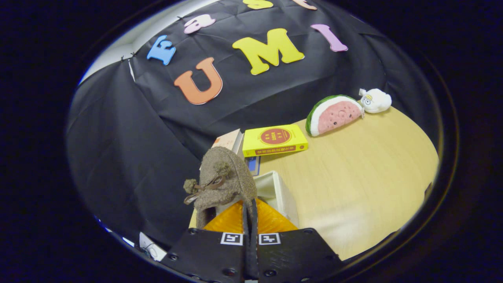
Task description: Open the storage box then place both shoes into the box .Put the left shoe in first, then the right shoe, with the right side of both shoes facing outward in a uniform manner.
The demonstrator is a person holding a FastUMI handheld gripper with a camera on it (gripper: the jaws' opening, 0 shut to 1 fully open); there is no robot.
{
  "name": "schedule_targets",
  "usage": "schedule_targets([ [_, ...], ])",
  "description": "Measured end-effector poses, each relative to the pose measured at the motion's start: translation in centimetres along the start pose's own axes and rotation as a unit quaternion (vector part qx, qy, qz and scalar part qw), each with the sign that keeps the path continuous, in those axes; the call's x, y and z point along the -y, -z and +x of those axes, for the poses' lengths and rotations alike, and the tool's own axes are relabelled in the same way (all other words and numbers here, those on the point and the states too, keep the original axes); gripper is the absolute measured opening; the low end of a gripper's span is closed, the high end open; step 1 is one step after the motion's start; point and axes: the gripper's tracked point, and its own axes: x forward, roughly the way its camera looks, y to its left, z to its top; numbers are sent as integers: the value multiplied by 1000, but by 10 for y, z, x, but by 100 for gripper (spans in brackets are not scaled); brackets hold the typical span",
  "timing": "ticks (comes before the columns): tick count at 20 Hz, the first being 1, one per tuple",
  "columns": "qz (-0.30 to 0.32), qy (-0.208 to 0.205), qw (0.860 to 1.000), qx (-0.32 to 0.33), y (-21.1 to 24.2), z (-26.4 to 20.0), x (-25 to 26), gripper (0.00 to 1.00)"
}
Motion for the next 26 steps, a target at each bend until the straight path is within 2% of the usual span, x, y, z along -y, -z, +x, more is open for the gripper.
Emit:
schedule_targets([
  [6,9,70,997,32,17,17,11,0],
  [11,-10,139,989,54,26,21,23,0],
  [17,-1,158,987,34,56,26,28,3],
  [21,7,101,994,51,46,21,5,19],
  [26,-47,49,991,113,15,-11,-12,80],
])
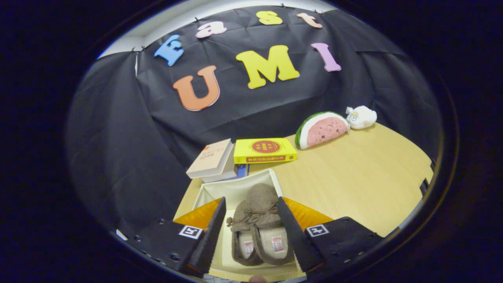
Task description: Open the storage box then place both shoes into the box .Put the left shoe in first, then the right shoe, with the right side of both shoes facing outward in a uniform manner.
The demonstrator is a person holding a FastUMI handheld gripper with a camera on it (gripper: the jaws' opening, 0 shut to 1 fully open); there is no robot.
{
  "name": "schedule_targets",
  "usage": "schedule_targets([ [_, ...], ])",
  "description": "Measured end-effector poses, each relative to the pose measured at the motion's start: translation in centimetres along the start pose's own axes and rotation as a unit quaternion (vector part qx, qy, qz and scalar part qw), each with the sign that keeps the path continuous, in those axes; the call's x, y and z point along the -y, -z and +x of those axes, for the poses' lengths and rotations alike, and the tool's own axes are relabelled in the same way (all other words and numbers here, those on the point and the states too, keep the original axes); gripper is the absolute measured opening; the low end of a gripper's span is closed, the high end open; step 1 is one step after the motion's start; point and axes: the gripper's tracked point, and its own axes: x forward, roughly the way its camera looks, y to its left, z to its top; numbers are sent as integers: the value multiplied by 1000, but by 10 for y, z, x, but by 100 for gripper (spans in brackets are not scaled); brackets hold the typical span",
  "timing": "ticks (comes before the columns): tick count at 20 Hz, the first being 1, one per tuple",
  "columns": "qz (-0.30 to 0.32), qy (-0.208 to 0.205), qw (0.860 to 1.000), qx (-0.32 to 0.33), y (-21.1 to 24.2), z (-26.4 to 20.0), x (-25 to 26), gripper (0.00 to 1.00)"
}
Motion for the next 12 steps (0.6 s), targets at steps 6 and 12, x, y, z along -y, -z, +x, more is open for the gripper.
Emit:
schedule_targets([
  [6,-72,-13,992,100,-43,-43,28,95],
  [12,-119,-52,969,208,-73,-121,76,95],
])
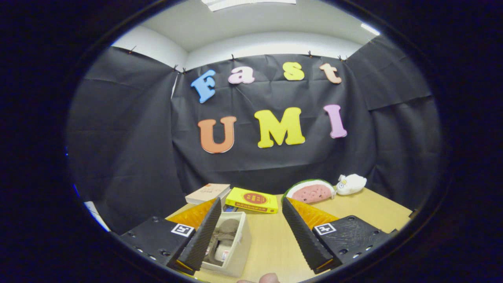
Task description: Open the storage box then place both shoes into the box .Put the left shoe in first, then the right shoe, with the right side of both shoes facing outward in a uniform manner.
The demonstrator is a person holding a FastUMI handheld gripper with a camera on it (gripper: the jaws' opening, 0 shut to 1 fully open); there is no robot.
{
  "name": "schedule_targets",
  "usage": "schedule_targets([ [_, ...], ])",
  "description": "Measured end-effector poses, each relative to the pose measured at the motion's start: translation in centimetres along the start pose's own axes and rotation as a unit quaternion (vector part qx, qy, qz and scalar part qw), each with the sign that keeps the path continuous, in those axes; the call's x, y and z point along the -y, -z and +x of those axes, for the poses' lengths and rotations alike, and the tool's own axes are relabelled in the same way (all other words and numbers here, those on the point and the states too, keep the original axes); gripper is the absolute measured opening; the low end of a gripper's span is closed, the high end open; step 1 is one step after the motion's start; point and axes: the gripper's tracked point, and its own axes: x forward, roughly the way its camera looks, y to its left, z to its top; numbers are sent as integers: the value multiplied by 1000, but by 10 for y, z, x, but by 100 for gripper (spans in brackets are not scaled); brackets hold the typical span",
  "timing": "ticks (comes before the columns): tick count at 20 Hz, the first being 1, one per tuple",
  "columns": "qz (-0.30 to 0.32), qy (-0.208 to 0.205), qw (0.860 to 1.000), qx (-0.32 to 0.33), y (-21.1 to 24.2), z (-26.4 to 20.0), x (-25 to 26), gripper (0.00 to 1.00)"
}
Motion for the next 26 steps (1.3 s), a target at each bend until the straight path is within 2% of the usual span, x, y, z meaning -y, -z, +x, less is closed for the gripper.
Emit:
schedule_targets([
  [5,-37,-1,999,25,0,-43,51,95],
  [8,-2,8,1000,24,12,-53,70,95],
  [13,-28,55,997,54,4,-37,113,95],
  [17,3,47,998,51,18,-2,118,95],
  [20,-20,43,997,54,20,19,117,95],
  [22,-30,37,997,63,17,21,114,95],
  [26,-6,19,998,54,17,8,119,95],
])
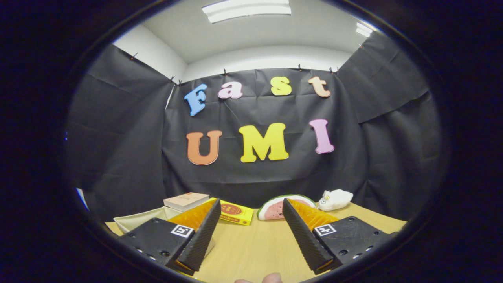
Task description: Open the storage box then place both shoes into the box .Put the left shoe in first, then the right shoe, with the right side of both shoes facing outward in a uniform manner.
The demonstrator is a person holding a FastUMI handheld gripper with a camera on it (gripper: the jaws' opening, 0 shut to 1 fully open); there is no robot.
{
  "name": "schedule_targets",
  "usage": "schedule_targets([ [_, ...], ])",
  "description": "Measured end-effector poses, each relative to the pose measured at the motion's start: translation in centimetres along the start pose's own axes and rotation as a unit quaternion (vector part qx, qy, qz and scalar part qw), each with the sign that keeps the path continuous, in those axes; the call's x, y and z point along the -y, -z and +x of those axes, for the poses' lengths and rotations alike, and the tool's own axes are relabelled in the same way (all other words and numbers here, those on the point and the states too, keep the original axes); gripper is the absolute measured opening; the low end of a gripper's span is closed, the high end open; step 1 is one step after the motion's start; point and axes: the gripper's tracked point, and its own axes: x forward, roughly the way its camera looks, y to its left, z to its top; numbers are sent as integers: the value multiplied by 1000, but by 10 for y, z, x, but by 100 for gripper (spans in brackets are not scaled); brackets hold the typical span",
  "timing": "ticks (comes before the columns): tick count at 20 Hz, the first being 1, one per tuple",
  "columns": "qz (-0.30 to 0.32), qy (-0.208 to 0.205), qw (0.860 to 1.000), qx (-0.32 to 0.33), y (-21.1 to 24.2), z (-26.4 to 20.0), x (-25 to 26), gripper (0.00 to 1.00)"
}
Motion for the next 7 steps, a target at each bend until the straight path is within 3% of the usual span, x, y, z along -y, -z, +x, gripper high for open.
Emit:
schedule_targets([
  [7,-13,-4,1000,-4,-7,-41,0,95],
])
